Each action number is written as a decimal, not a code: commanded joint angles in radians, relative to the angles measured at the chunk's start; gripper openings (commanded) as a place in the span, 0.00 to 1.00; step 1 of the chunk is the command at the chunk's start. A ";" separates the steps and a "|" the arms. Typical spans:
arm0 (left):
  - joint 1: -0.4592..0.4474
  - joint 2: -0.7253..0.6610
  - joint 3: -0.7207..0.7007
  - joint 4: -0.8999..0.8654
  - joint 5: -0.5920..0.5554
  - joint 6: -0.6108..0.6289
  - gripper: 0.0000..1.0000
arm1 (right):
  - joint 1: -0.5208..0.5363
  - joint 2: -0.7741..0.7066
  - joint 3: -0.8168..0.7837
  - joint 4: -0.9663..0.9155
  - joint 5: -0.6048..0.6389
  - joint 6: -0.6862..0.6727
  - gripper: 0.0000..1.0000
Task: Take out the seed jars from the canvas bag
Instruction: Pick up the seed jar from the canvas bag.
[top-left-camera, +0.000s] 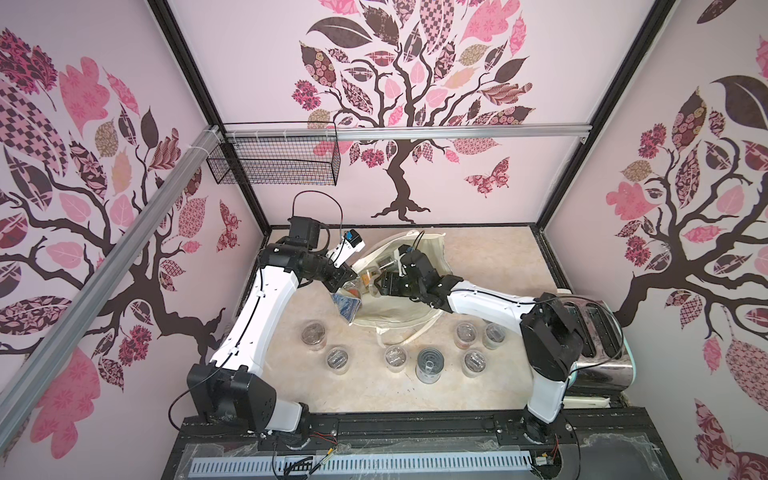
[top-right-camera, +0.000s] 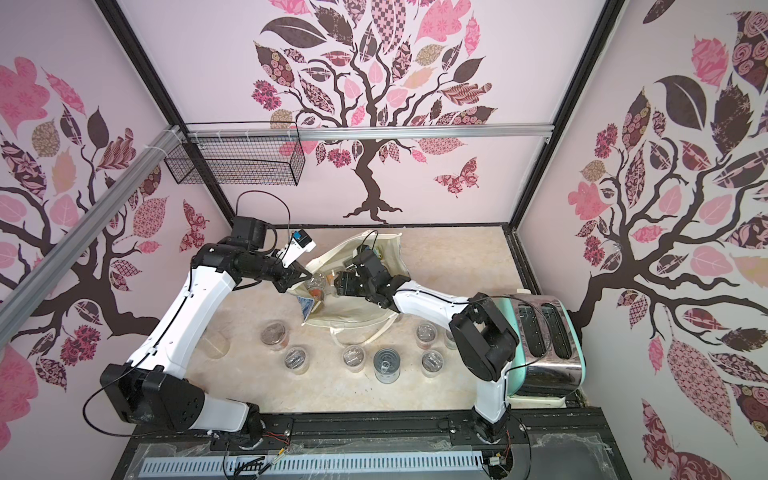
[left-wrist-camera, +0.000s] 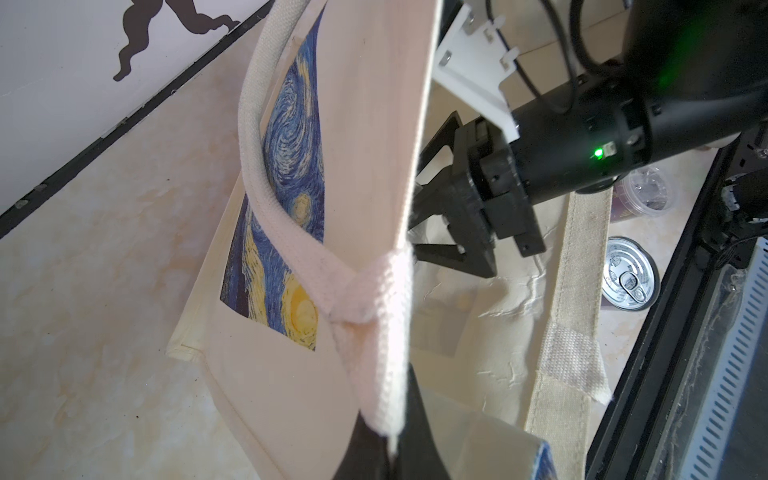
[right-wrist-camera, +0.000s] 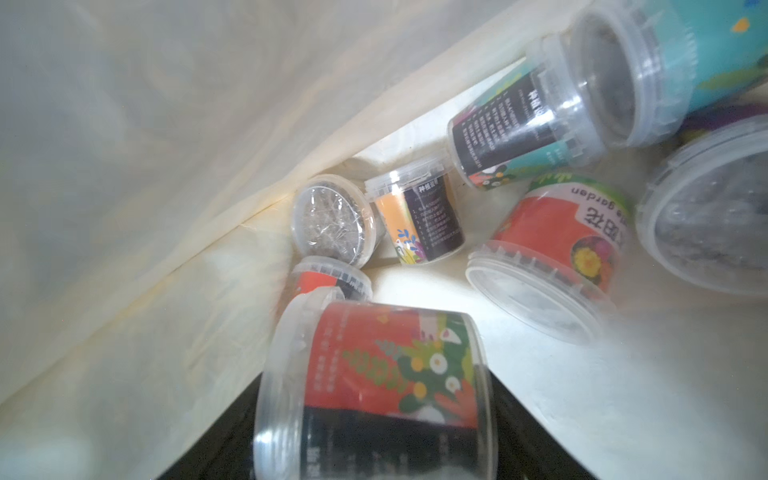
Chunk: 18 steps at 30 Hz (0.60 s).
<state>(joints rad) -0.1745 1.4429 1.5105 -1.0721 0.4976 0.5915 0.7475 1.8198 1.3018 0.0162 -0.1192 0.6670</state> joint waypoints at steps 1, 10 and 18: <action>0.002 0.010 0.036 0.004 0.005 -0.008 0.00 | -0.030 -0.102 -0.034 0.024 -0.099 0.042 0.74; 0.013 0.063 0.085 0.061 -0.053 -0.037 0.00 | -0.062 -0.316 -0.058 -0.162 -0.177 0.002 0.75; 0.051 0.135 0.184 0.160 -0.137 -0.097 0.00 | -0.065 -0.496 -0.081 -0.386 -0.119 -0.073 0.75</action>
<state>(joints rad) -0.1402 1.5566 1.6485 -0.9981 0.4000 0.5301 0.6891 1.3907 1.2289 -0.2398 -0.2710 0.6319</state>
